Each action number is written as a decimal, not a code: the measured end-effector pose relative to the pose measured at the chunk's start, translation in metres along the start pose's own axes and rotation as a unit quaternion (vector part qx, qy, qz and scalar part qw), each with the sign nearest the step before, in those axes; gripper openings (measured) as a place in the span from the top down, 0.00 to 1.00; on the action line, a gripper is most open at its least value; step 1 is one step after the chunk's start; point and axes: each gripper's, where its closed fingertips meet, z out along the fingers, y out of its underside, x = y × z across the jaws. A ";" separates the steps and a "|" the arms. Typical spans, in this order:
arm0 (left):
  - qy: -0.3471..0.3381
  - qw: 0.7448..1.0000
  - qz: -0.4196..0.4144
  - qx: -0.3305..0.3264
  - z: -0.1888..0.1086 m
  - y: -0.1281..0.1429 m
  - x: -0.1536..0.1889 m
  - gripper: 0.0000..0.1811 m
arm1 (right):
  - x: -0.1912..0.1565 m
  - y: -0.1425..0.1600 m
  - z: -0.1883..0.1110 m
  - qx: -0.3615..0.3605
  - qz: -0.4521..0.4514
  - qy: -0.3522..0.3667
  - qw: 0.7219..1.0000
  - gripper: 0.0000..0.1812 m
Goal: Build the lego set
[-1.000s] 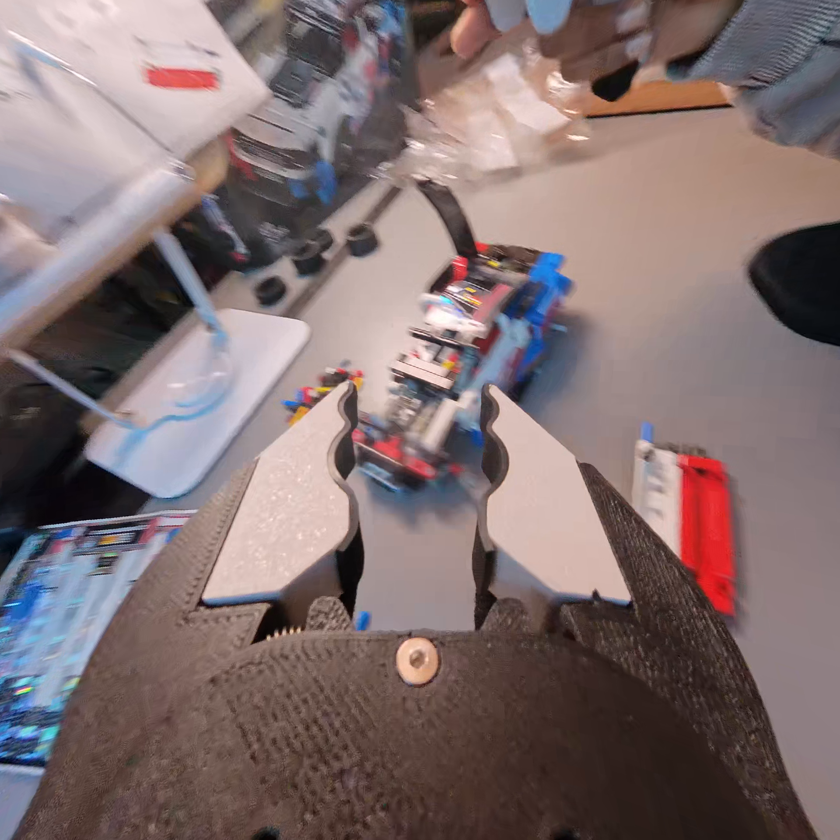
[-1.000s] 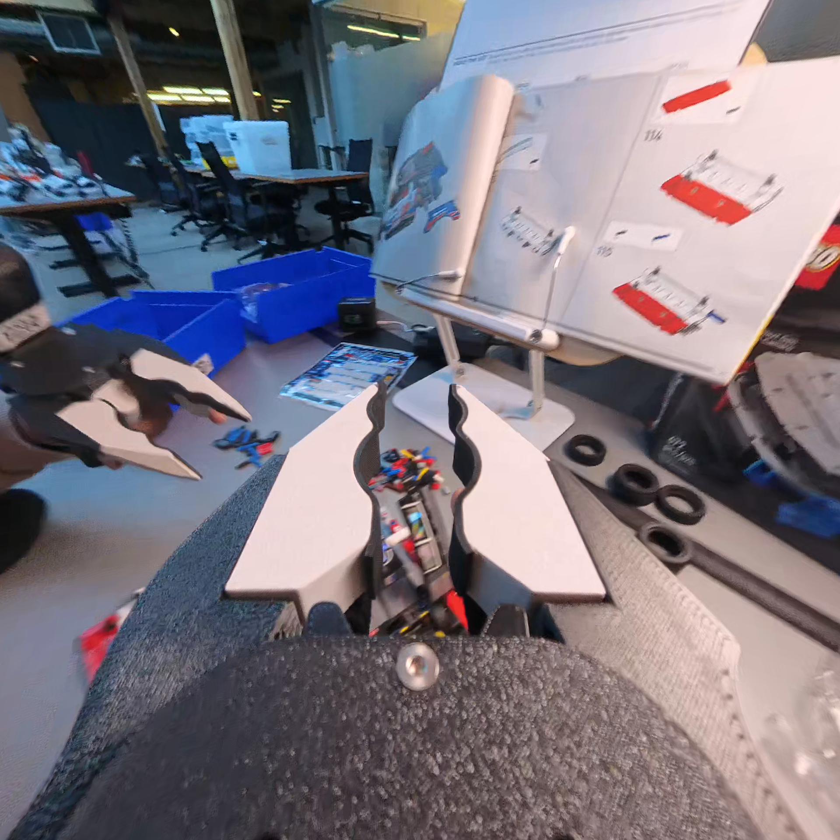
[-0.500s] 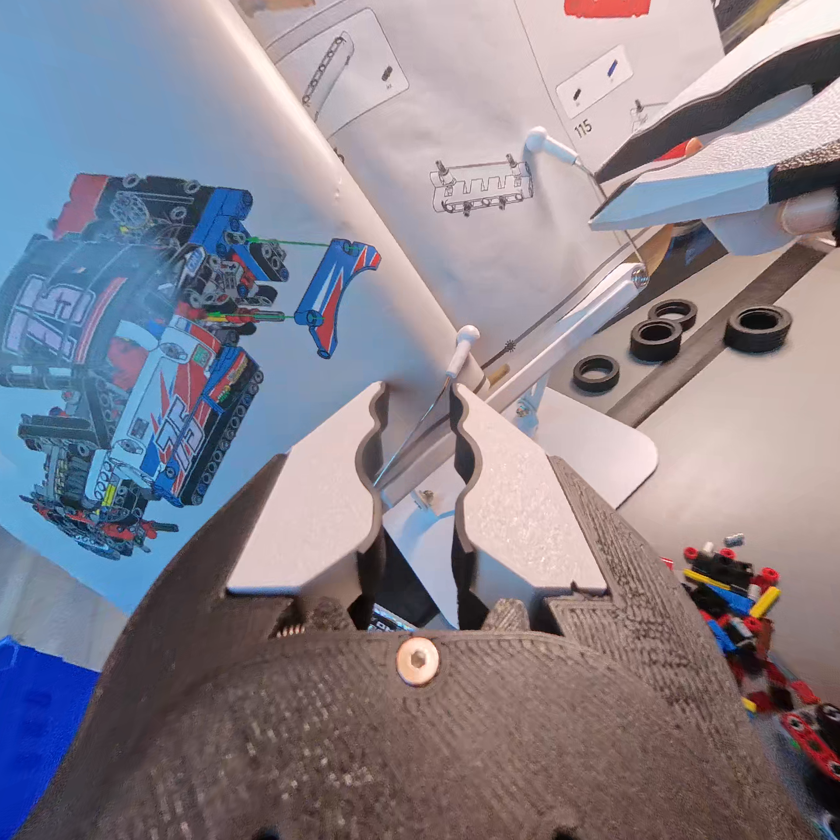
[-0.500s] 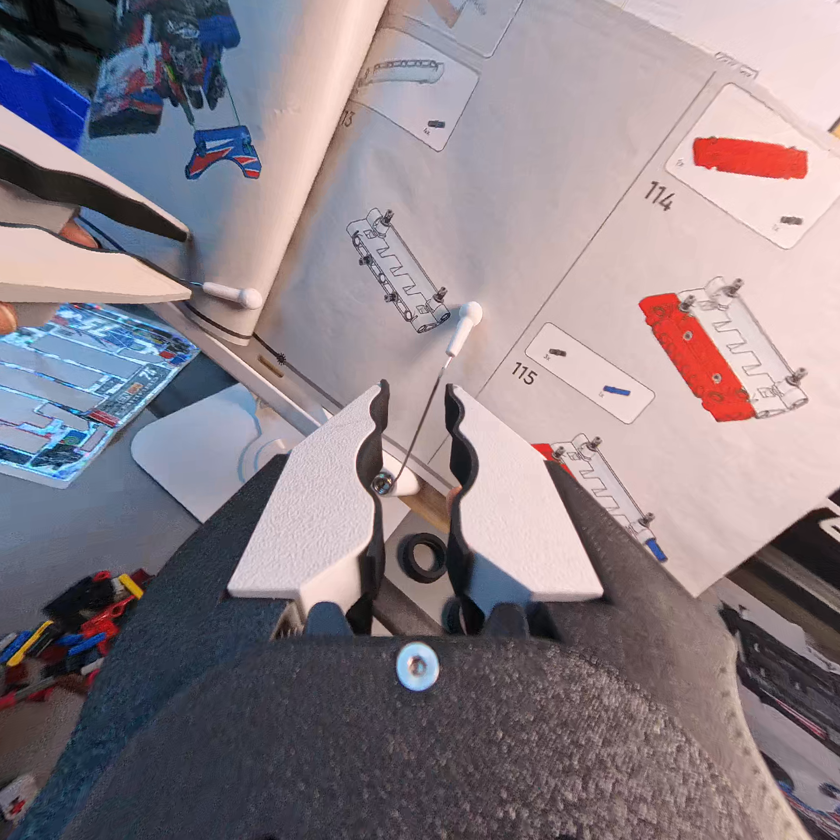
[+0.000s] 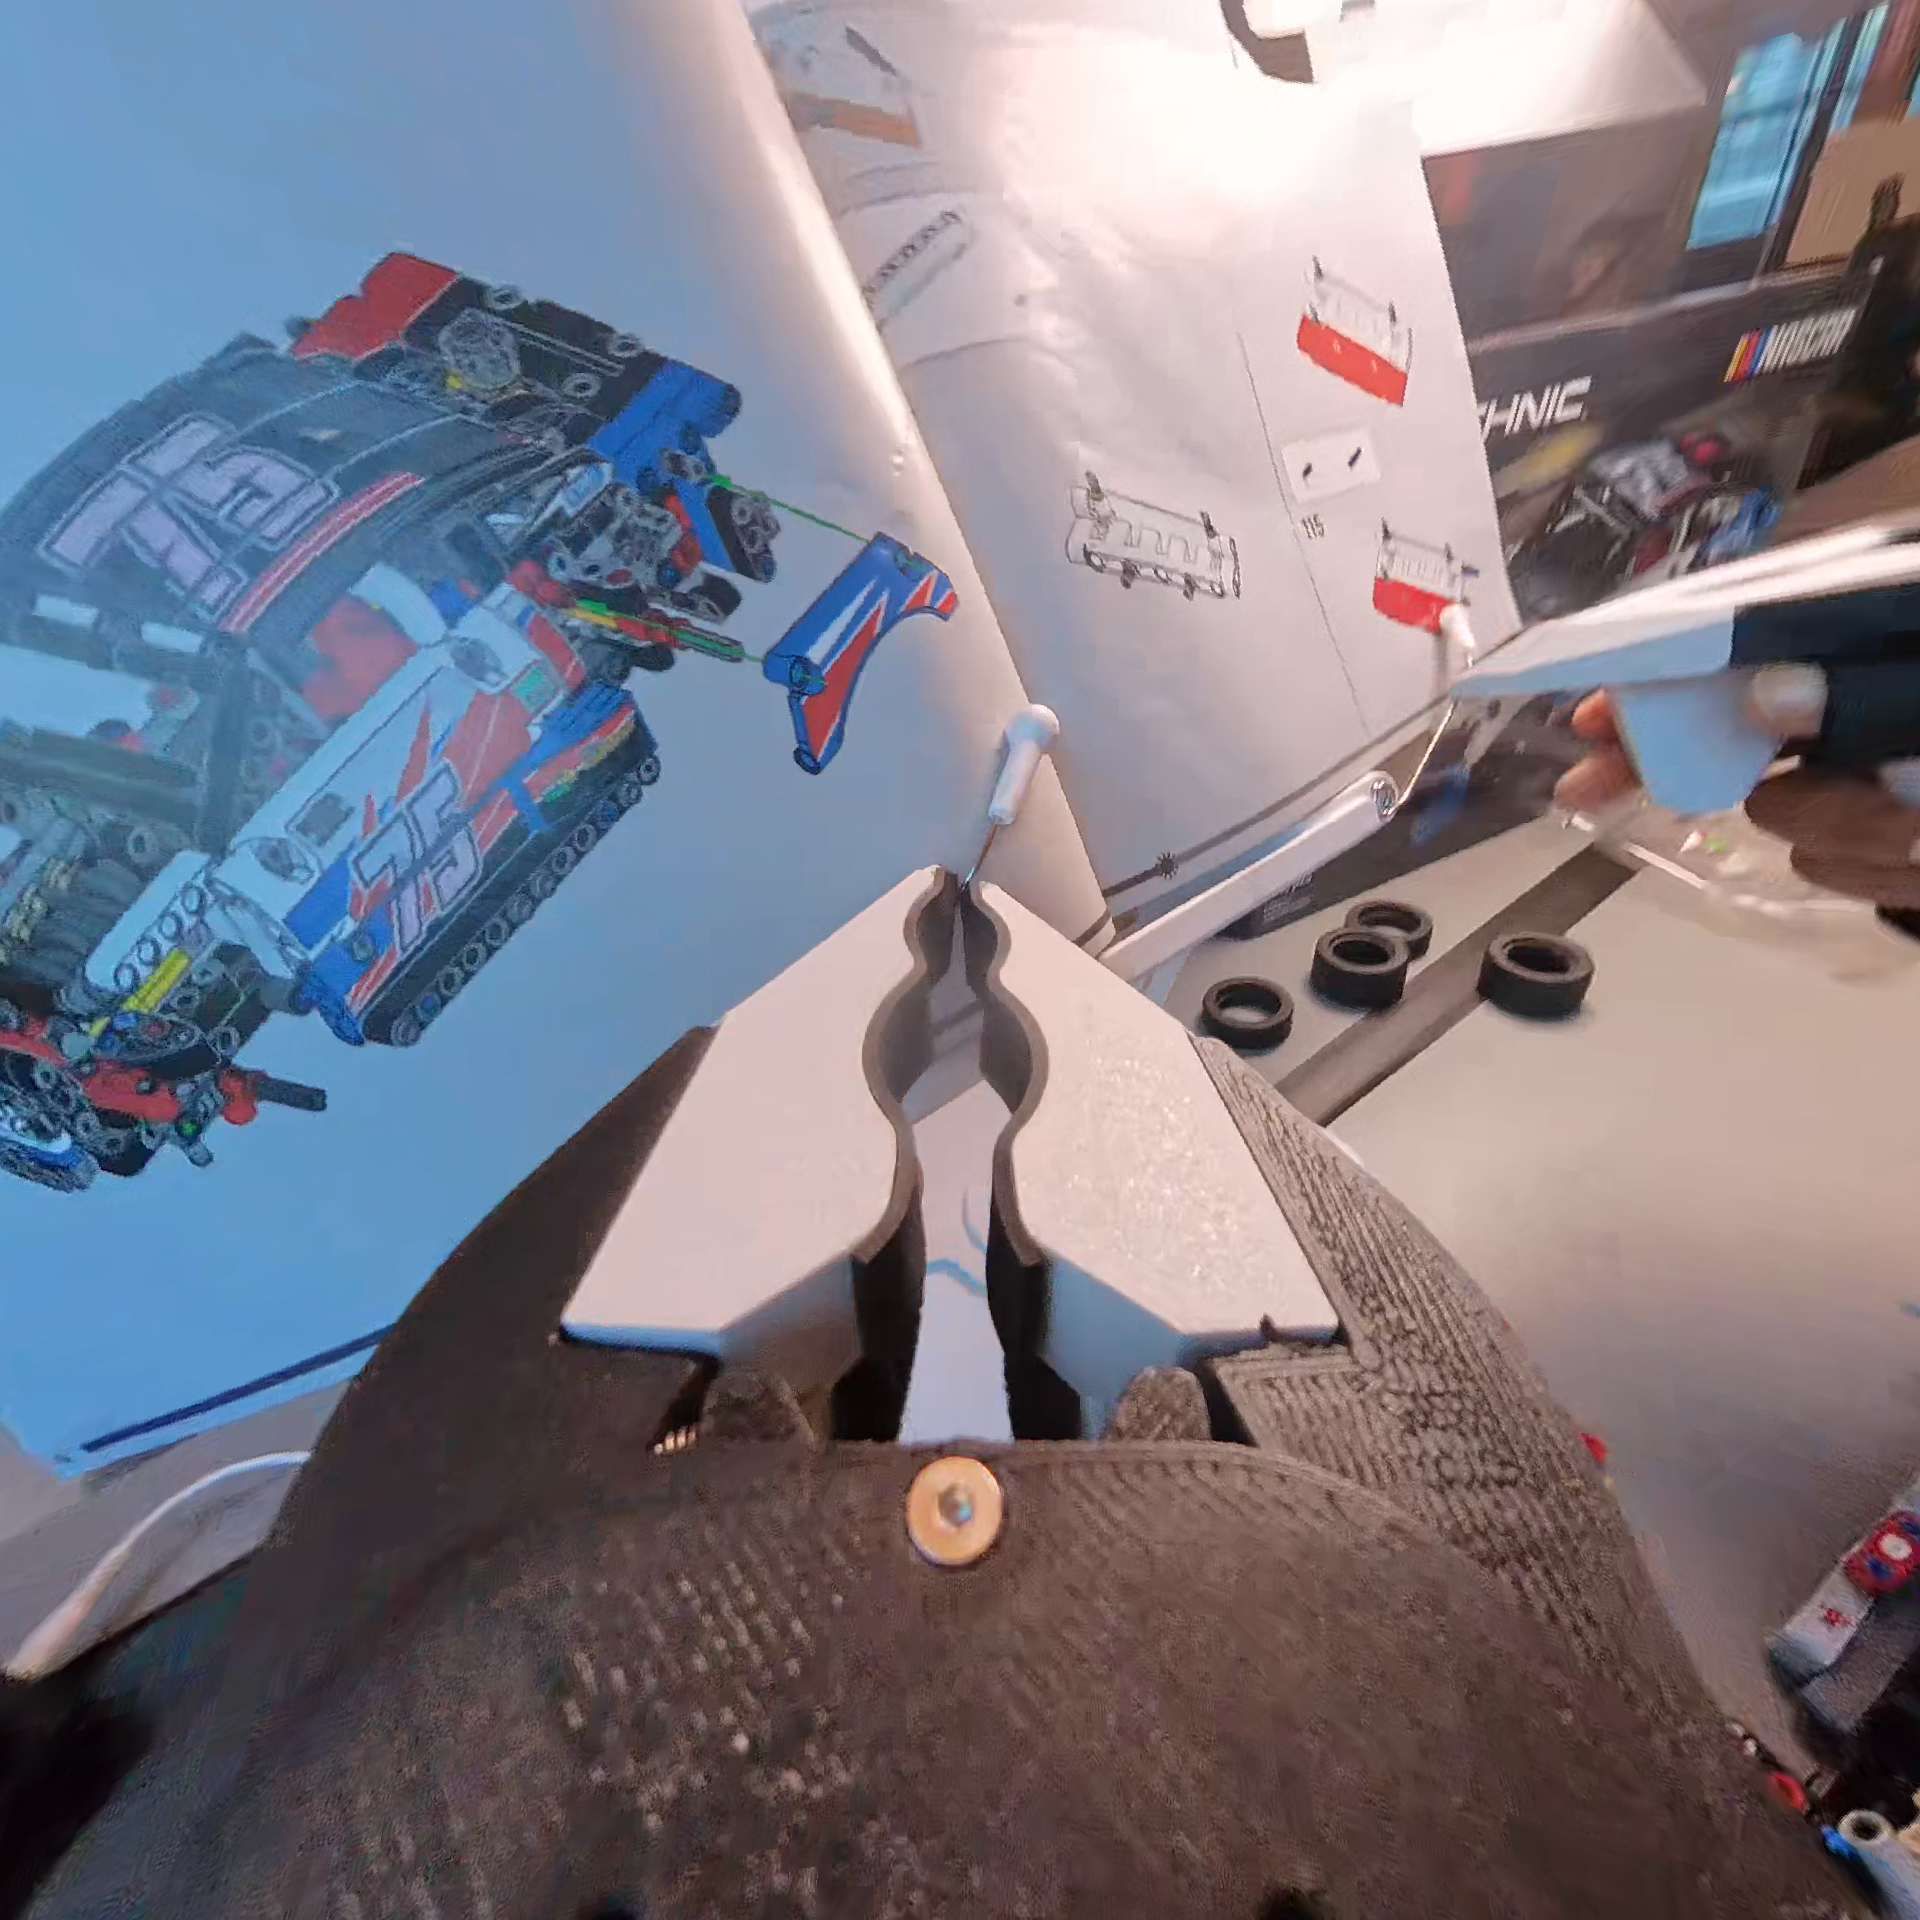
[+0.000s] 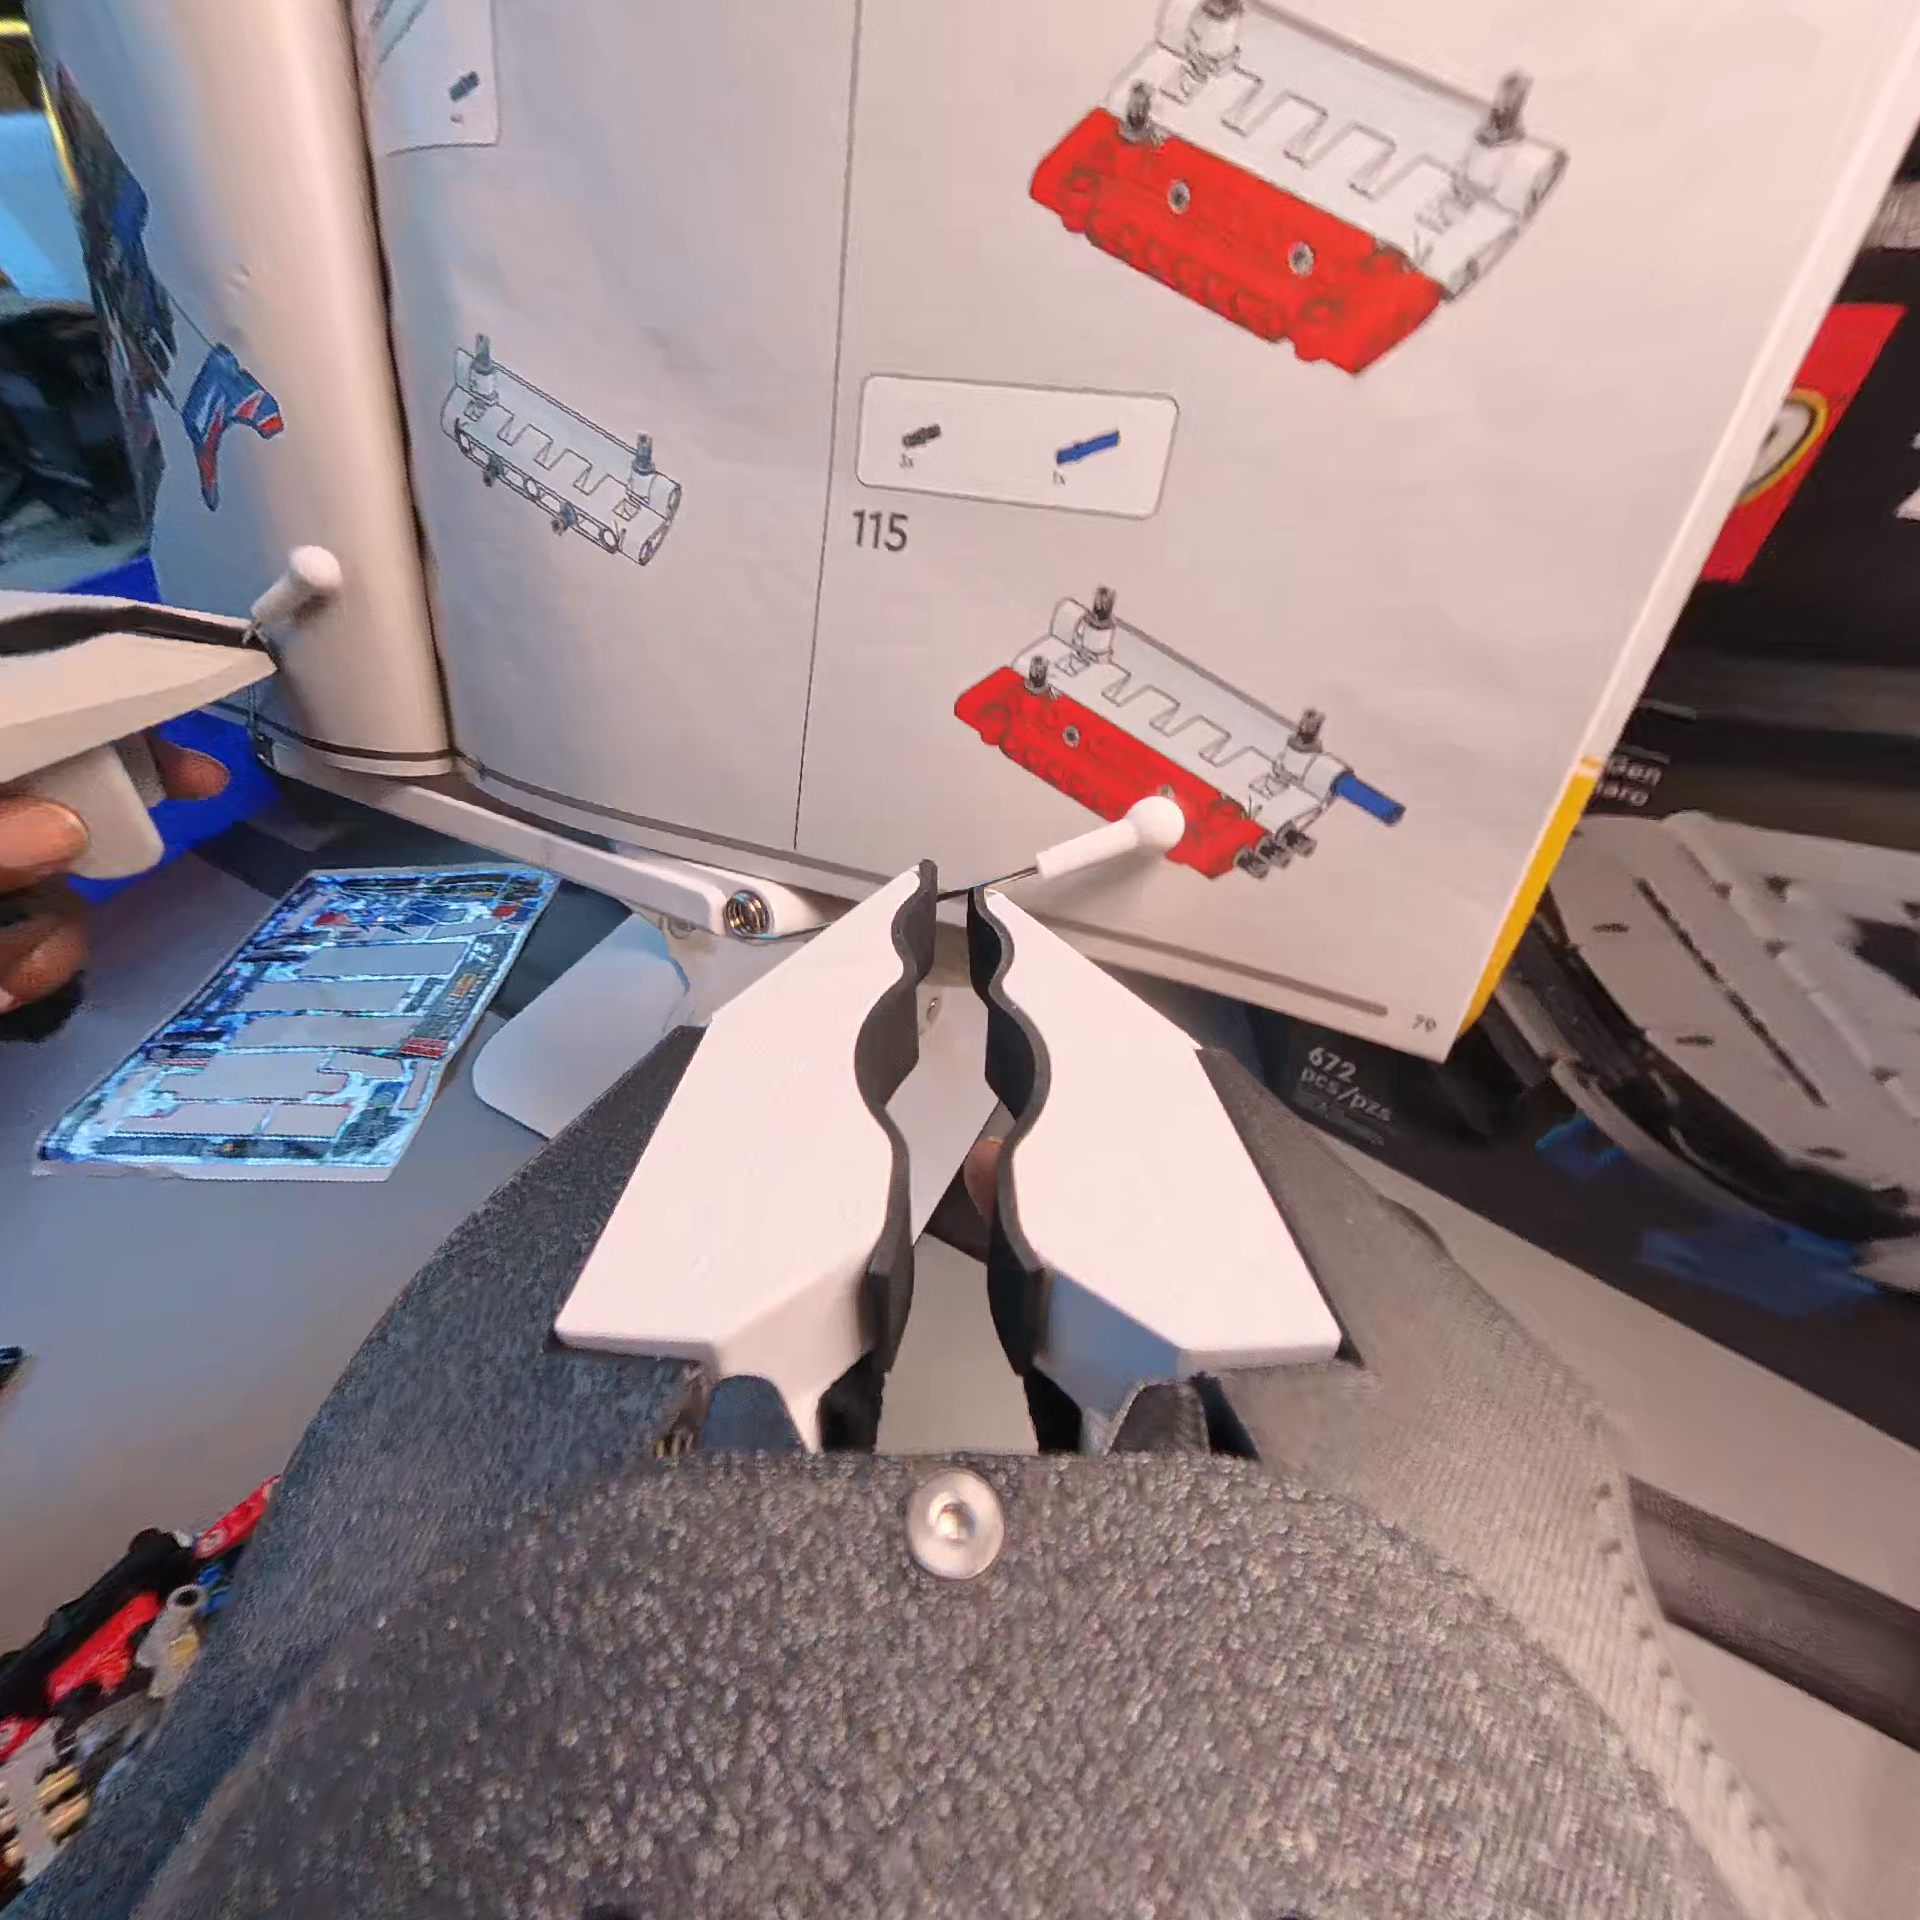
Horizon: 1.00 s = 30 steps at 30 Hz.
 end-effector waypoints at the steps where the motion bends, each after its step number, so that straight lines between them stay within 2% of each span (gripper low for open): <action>1: -0.001 1.000 -0.027 0.016 -0.002 -0.002 -0.002 1.00 | 0.001 0.005 -0.002 0.001 0.022 -0.006 1.000 0.99; 4: -0.005 0.991 -0.112 0.067 -0.009 -0.009 -0.013 1.00 | 0.000 0.013 -0.005 0.014 0.069 -0.020 0.997 0.99; 6: -0.025 0.980 -0.172 0.100 -0.019 -0.012 -0.033 1.00 | -0.001 0.016 -0.007 0.024 0.105 -0.034 0.994 0.98; 9: -0.054 0.946 -0.294 0.123 -0.037 0.011 -0.070 1.00 | 0.001 0.026 -0.010 0.026 0.117 -0.037 0.992 1.00; 12: -0.037 0.919 -0.374 0.120 -0.048 0.035 -0.074 0.99 | -0.006 0.030 -0.016 0.037 0.088 -0.054 0.994 0.98; 16: -0.018 0.900 -0.429 0.079 -0.056 0.054 -0.067 0.97 | 0.006 0.024 -0.025 0.051 0.059 -0.014 0.997 0.97; 19: -0.051 0.905 -0.420 0.051 -0.064 0.060 -0.068 0.96 | 0.008 0.004 -0.026 0.070 0.067 -0.011 0.995 0.93; 22: -0.101 0.913 -0.388 0.077 -0.077 0.045 -0.071 0.94 | 0.006 -0.010 -0.017 0.075 0.027 -0.004 0.997 0.92; 24: -0.106 0.935 -0.327 0.093 -0.079 0.024 -0.062 0.94 | 0.007 -0.001 -0.007 0.047 -0.007 0.010 0.999 0.93; 27: -0.062 0.963 -0.255 0.061 -0.067 0.009 -0.036 0.91 | 0.004 0.027 -0.001 0.005 0.003 0.002 1.000 0.94; 30: -0.052 0.972 -0.230 0.014 -0.054 0.020 -0.032 0.90 | 0.004 0.029 -0.008 0.027 -0.001 0.001 1.000 0.93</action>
